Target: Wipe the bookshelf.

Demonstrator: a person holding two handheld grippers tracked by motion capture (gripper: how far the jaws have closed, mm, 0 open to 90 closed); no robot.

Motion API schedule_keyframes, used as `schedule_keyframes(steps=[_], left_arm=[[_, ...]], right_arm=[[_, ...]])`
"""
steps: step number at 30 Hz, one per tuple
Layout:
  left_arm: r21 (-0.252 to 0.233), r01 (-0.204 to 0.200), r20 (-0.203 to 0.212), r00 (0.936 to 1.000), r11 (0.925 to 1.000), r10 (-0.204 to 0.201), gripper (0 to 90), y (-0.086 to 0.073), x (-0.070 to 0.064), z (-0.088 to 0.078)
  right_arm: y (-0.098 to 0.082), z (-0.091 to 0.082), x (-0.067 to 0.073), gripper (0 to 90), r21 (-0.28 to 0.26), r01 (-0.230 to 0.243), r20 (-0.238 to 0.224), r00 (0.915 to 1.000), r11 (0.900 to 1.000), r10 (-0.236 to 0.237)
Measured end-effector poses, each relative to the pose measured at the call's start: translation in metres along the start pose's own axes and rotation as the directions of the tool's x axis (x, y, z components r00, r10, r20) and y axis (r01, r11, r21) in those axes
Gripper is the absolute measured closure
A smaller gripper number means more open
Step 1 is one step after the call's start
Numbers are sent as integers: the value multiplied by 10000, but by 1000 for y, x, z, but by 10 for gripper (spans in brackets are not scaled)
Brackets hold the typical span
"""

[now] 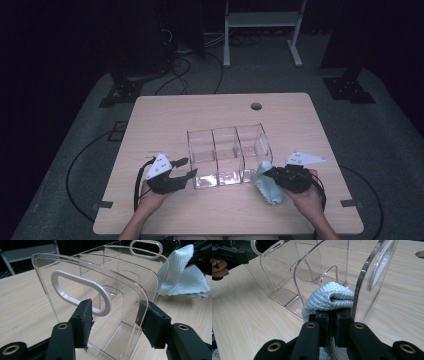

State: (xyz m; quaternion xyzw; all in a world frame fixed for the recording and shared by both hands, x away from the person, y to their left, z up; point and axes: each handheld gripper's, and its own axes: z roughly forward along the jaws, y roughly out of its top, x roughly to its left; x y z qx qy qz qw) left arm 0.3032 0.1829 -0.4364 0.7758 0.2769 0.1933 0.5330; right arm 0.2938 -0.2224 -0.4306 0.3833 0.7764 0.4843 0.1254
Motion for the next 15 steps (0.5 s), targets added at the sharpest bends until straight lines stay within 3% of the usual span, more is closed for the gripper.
schedule_keyframes(steps=[4, 15], left_arm=[[-116, 71, -150, 9999, 9999, -73, 508, 0, 4, 1], [-186, 202, -645, 9977, 9996, -214, 535, 2, 19, 7]], right_arm=[[2, 3, 0, 830, 53, 50, -47, 10000, 10000, -49], [10, 11, -4, 831, 214, 122, -222, 9997, 9997, -117]])
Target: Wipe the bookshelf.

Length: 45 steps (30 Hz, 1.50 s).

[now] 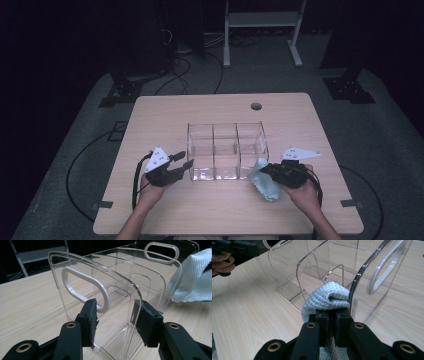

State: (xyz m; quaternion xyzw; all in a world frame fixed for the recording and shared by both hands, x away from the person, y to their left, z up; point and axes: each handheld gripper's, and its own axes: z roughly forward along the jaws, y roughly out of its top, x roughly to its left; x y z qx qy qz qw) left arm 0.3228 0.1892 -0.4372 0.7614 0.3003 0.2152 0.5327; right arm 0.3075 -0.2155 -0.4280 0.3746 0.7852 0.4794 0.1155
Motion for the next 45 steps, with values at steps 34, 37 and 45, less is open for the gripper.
schedule_keyframes(steps=[34, 37, 45], left_arm=[[-187, 513, -231, 9984, 9985, -517, 458, 3, 19, 6], [-152, 531, -128, 9985, 9985, -533, 434, 0, 18, 4], [-49, 523, -128, 9985, 9986, -524, 370, -1, 12, 0]], right_arm=[[12, 7, -9, 828, -29, -34, -18, 10000, 10000, 34], [10, 2, -7, 827, -111, -76, -65, 10000, 9999, 75], [4, -14, -7, 823, -270, -185, -82, 9998, 9995, 183]])
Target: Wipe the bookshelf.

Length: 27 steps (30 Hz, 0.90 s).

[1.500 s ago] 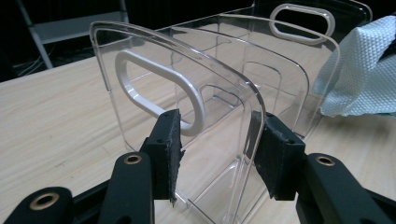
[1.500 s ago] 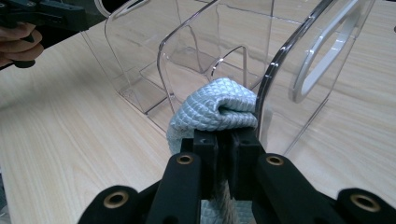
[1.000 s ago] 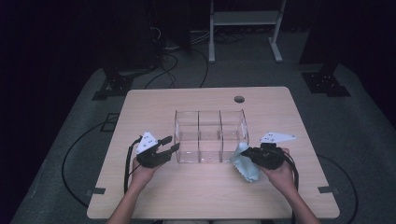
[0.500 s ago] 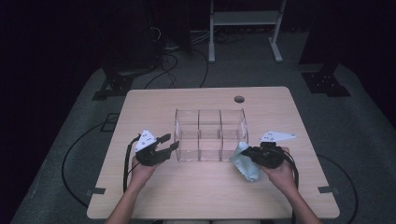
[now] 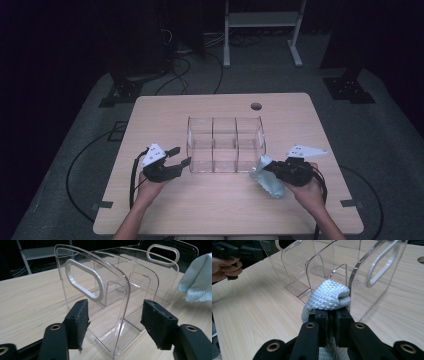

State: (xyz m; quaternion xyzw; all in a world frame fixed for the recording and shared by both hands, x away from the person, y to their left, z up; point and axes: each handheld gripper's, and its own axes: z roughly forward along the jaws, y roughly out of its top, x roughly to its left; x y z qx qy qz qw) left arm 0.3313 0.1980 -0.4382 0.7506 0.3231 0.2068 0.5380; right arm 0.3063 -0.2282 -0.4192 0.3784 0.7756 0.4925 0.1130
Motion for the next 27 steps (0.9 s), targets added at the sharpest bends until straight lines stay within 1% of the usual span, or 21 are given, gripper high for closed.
schedule_keyframes(steps=[2, 7, 10, 14, 17, 18, 20, 22, 24, 25, 27], left_arm=[[45, 10, 64, 10000, 10000, -10, 363, 0, -1, -1], [58, 37, 118, 9999, 10000, -37, 346, -2, -4, -2], [45, 72, 81, 9999, 10000, -73, 333, -3, -5, -3], [112, 154, 61, 9999, 9998, -155, 296, -4, -7, -3], [133, 79, 91, 9999, 9999, -81, 295, -3, -8, -4], [142, 47, 94, 9999, 9999, -49, 293, -3, -9, -4], [151, -5, 61, 10000, 9999, 5, 282, -3, -11, -4], [130, -74, 53, 10000, 9999, 74, 273, -2, -12, -4], [86, -43, 35, 10000, 10000, 43, 268, -3, -12, -5], [66, -33, 21, 10000, 10000, 33, 268, -3, -12, -5], [101, -54, 2, 10000, 9999, 54, 263, -3, -12, -6]], right_arm=[[-1, -6, -1, 823, -48, -82, 5, 10000, 10000, 82], [-3, -21, -8, 823, -117, -163, 369, 9992, 9998, 167], [-5, -30, -15, 822, -131, -335, 553, 9979, 9994, 342], [-7, -39, -28, 822, -229, -604, 816, 9947, 9979, 621], [-8, -42, -40, 821, -265, -887, 1075, 9900, 9957, 911], [-9, -42, -45, 819, -267, -893, 1173, 9888, 9957, 918], [-8, -41, -53, 818, -232, -1078, 1353, 9847, 9939, 1099], [-8, -38, -61, 812, -120, -1145, 1581, 9807, 9934, 1149], [-7, -36, -69, 807, -7, -1241, 1824, 9756, 9923, 1221], [-7, -34, -74, 804, 88, -1244, 2020, 9720, 9922, 1201], [-7, -32, -81, 801, 126, -1423, 2168, 9667, 9897, 1362]])
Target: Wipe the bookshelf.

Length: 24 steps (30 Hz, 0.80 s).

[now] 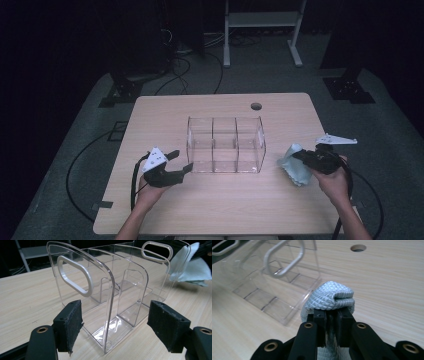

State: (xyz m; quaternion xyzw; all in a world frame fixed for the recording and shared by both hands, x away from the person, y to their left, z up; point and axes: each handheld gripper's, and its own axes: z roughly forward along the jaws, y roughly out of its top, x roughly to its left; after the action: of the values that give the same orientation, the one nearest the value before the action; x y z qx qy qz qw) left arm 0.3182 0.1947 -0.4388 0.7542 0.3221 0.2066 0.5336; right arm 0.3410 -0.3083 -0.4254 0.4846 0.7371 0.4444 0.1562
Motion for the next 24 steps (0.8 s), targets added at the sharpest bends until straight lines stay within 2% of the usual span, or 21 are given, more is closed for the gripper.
schedule_keyframes(steps=[4, 12, 24], left_arm=[[13, 43, -63, 10000, 10000, -43, 256, -1, 1, -1], [48, 66, -132, 9999, 10000, -66, 234, -4, 2, -2], [171, 21, -172, 9999, 9999, -18, 193, -4, 2, -2]], right_arm=[[2, 9, -12, 776, 240, -119, 416, 9991, 9996, 109], [1, 27, -37, 698, 330, -899, 761, 9933, 9954, 872], [-6, 28, -35, 617, 359, -944, 616, 9938, 9949, 921]])
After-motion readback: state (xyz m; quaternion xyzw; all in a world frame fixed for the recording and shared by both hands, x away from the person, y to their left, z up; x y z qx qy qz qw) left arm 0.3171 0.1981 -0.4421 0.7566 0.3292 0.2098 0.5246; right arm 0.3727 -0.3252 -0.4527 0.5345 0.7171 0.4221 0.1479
